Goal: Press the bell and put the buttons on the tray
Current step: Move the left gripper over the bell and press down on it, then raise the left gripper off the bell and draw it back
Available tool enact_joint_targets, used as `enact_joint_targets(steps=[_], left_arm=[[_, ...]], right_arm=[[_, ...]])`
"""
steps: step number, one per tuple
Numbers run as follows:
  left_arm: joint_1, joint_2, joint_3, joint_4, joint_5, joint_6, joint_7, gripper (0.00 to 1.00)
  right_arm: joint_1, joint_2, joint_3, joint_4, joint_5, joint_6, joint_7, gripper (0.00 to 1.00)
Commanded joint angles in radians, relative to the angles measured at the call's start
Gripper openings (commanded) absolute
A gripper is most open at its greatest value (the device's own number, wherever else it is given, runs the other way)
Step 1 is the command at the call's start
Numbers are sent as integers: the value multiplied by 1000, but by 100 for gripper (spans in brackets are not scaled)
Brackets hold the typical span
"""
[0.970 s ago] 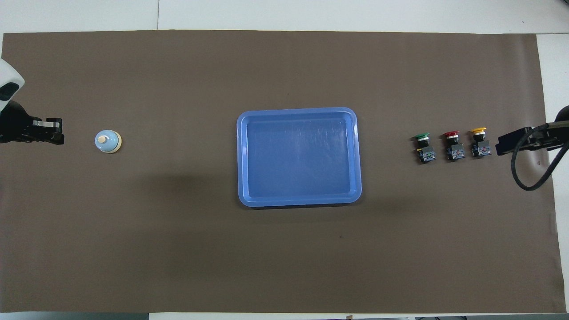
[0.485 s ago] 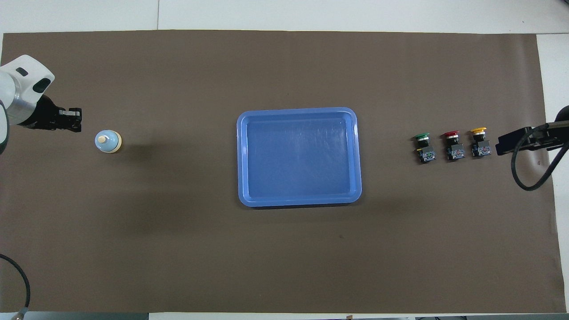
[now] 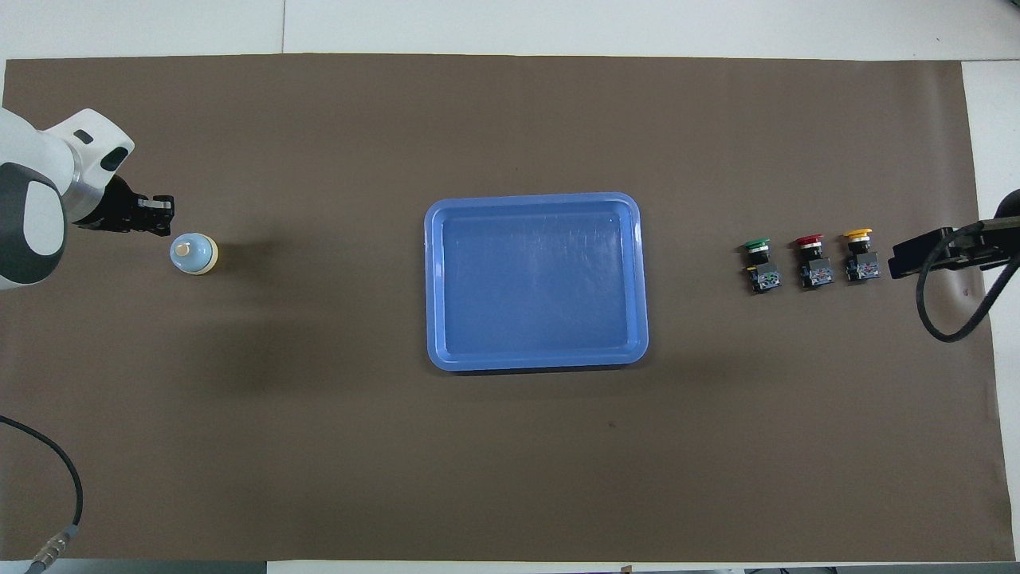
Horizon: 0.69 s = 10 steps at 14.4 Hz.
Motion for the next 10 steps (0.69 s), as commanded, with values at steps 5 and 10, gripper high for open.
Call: enact_joint_targets(steps=[5, 10], left_arm=[[-10, -20, 1, -124, 3, 98, 10, 0], [1, -17, 1, -57, 3, 17, 12, 0]], right_arm=[[-7, -8, 8, 1, -7, -16, 14, 100], [-7, -8, 8, 1, -7, -16, 13, 100]])
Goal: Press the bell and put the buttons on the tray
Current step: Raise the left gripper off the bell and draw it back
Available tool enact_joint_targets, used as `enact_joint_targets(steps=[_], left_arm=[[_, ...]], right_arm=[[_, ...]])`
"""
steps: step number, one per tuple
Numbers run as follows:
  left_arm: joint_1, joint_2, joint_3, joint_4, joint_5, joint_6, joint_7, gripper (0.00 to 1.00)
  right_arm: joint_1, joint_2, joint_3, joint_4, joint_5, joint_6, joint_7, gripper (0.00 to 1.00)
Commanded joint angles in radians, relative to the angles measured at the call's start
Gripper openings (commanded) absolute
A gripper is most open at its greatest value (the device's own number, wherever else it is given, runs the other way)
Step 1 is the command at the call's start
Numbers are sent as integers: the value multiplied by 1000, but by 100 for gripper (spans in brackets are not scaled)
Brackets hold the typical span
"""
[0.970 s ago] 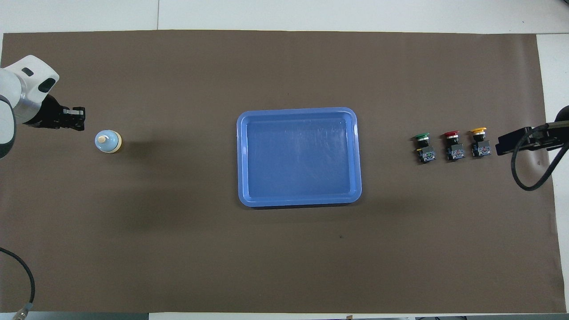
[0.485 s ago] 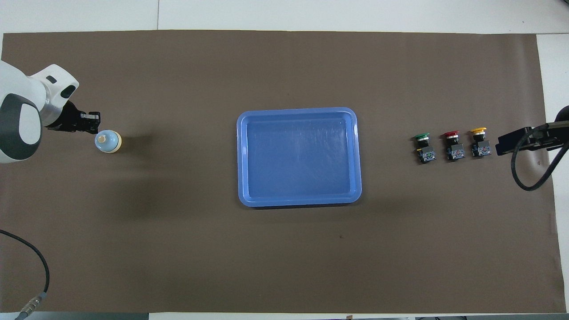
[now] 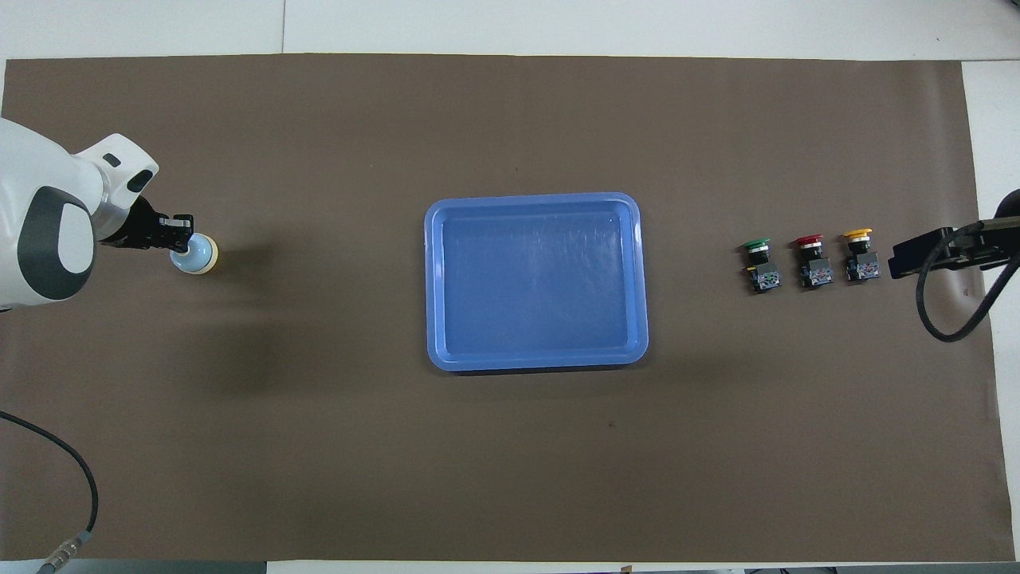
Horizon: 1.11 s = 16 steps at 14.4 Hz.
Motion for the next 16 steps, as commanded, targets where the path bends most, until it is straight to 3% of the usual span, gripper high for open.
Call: enact_joint_targets(steps=[1, 4, 7, 8, 10, 16], left_arm=[[3, -15, 3, 74, 3, -113, 10, 0], [-10, -41, 5, 199, 3, -320, 7, 0], [-10, -118, 5, 193, 3, -417, 7, 1], [-11, -135, 5, 197, 3, -449, 7, 27], [-11, -184, 3, 185, 3, -503, 2, 100], [-20, -317, 2, 164, 3, -616, 8, 100]], right_arm=[[-7, -8, 8, 1, -7, -16, 13, 100], [-7, -8, 8, 1, -7, -16, 13, 100], [-7, -8, 8, 1, -7, -16, 14, 100], [-7, -8, 8, 1, -7, -16, 14, 100], [-7, -8, 8, 1, -7, -16, 13, 100], [-7, -8, 8, 1, -7, -16, 14, 100]])
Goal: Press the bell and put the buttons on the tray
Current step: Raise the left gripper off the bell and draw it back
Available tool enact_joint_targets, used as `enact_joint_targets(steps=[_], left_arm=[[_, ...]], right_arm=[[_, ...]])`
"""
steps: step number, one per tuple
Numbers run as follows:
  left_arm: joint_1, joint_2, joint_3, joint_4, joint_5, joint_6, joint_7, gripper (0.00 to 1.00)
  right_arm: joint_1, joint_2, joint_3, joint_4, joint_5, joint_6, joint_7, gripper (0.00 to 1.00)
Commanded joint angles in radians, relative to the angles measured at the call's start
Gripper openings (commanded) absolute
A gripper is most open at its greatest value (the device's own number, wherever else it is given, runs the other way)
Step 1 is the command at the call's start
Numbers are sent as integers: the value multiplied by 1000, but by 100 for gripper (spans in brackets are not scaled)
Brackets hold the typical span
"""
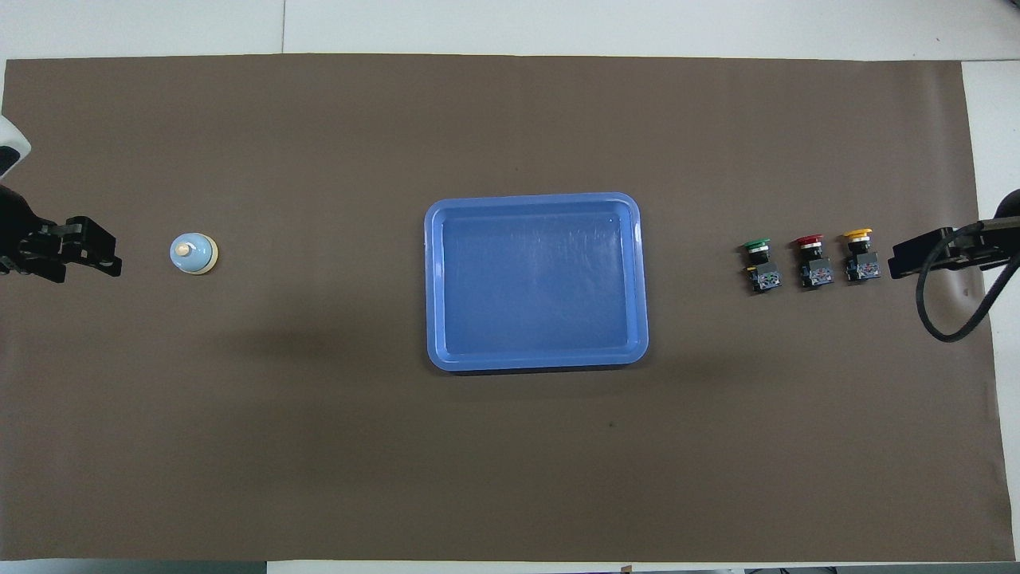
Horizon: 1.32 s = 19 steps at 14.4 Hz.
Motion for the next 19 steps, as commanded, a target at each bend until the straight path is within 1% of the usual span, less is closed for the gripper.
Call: enact_joint_targets(steps=[1, 9, 12, 14, 16, 18, 19], left_arm=[[-14, -86, 5, -43, 3, -37, 8, 100], [-22, -111, -3, -68, 3, -38, 10, 100], [-24, -117, -3, -85, 3, -12, 14, 100], [-21, -116, -3, -77, 3, -9, 5, 100], [-19, -116, -1, -75, 3, 4, 5, 100], [-21, -116, -1, -75, 3, 9, 5, 100], [-22, -114, -1, -75, 3, 11, 5, 100]], right_arm=[[-7, -8, 8, 1, -7, -16, 15, 100], [-7, -8, 8, 1, -7, -16, 13, 100], [-7, -8, 8, 1, -7, -16, 13, 100], [-14, -9, 10, -2, -4, -10, -46, 100], [-24, -14, 8, -15, 6, 25, -126, 100], [-34, -14, 8, -22, 6, 71, -127, 100], [-36, -19, 8, -45, 6, 108, -136, 100]])
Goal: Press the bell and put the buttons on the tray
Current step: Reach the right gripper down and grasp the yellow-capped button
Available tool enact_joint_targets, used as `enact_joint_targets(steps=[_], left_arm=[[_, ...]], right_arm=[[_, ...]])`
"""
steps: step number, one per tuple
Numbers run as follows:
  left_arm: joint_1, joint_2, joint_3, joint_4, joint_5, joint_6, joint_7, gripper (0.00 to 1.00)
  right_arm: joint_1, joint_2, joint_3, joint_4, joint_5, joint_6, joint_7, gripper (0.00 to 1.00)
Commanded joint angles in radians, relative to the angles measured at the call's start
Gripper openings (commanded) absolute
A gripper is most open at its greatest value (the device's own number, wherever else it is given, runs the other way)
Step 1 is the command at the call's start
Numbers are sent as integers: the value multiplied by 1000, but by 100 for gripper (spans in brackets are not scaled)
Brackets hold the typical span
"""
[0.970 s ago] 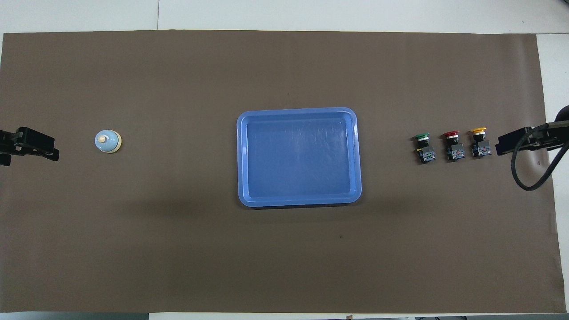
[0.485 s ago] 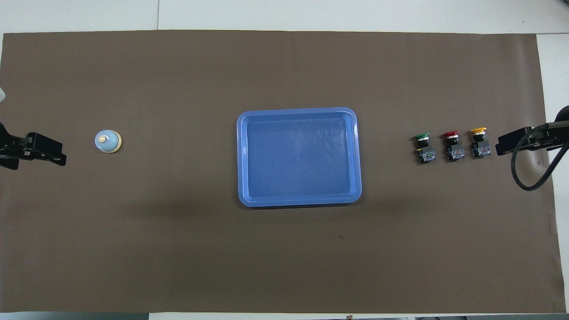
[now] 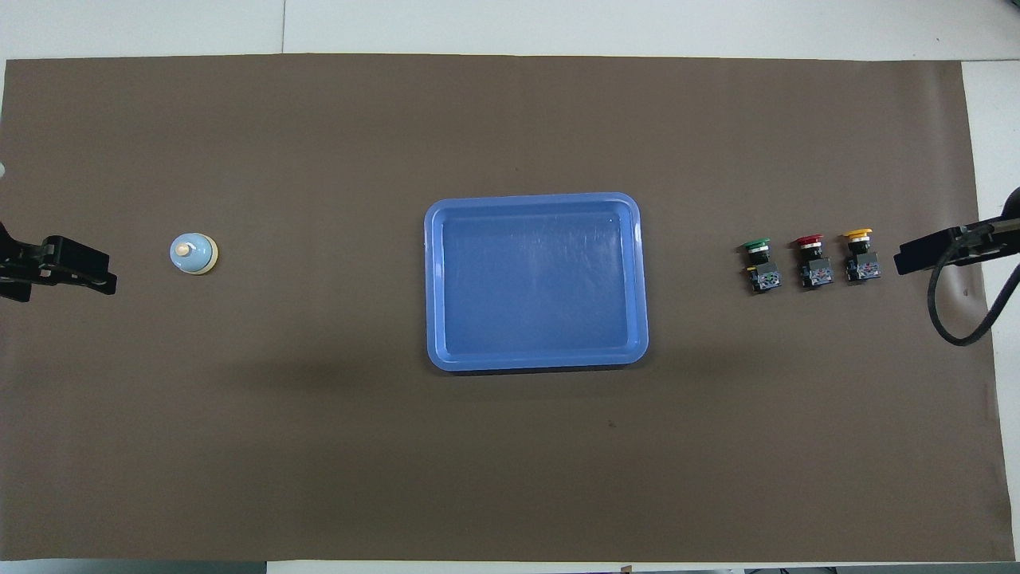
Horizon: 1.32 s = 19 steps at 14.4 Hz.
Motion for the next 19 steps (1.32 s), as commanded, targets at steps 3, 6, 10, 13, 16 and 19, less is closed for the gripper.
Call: enact_joint_targets(steps=[3, 6, 10, 13, 16, 19], left_arm=[[-7, -25, 5, -29, 3, 31, 6, 100], [-24, -20, 5, -26, 3, 72, 12, 100], [-36, -16, 4, -10, -1, 97, 8, 100], [-50, -22, 4, -6, -1, 77, 6, 100], [-53, -30, 2, -12, -1, 68, 2, 100], [-53, -31, 2, -15, -1, 75, 5, 100]], right_arm=[[-54, -63, 8, -201, 9, 249, -57, 100], [-119, 35, 9, -234, 11, 329, -80, 100], [-142, 158, 8, -235, 9, 447, -90, 100], [-153, 179, 6, -304, 9, 554, -111, 100], [-171, 247, 8, -295, 6, 581, -117, 100], [-171, 265, 6, -291, 0, 590, -125, 100]])
